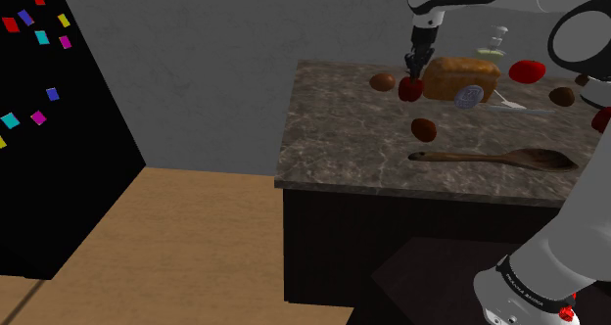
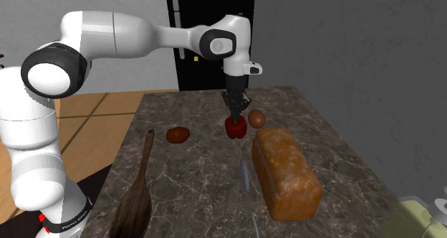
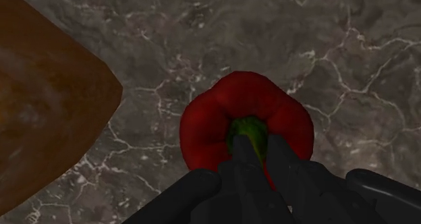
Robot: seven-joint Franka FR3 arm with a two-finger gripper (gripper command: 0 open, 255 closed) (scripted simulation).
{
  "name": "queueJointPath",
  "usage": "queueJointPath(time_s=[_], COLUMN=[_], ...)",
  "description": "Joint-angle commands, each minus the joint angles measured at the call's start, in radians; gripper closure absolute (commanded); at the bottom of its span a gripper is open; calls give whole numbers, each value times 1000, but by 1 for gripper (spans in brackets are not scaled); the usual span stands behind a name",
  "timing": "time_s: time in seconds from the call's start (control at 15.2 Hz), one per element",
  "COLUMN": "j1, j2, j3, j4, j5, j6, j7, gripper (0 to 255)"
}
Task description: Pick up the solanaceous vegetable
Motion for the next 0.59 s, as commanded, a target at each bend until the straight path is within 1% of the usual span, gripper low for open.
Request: queueJointPath(time_s=[0.0, 0.53], j1=[0, -8], j2=[0, 20], j3=[0, -2], j4=[29, 166], j5=[0, 6], j6=[-29, -145], j7=[-2, -14], gripper=[255, 255])
